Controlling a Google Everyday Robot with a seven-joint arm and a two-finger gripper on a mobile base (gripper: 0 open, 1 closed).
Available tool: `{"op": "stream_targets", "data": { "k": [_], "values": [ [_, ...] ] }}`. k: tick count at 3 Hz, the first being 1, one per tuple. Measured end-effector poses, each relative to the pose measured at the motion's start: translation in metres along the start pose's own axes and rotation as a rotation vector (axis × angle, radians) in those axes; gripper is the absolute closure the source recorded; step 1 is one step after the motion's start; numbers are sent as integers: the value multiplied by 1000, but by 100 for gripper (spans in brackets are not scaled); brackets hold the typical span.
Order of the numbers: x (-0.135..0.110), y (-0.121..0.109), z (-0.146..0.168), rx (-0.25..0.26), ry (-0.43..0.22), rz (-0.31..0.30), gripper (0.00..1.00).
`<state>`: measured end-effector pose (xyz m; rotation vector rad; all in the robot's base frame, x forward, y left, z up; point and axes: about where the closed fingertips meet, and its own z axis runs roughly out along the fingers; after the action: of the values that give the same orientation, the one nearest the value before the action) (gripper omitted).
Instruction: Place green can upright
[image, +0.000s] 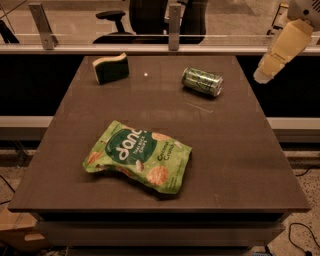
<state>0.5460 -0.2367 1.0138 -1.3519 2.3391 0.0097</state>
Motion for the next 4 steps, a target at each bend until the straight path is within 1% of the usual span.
{"op": "stream_targets", "data": {
  "k": [1,2,3,4],
  "values": [
    [-7,-20,14,-10,-1,18,0],
    [-14,-38,37,-26,28,38,0],
    [-22,-56,64,-21,50,71,0],
    [-26,-59,67,-11,39,69,0]
  ]
}}
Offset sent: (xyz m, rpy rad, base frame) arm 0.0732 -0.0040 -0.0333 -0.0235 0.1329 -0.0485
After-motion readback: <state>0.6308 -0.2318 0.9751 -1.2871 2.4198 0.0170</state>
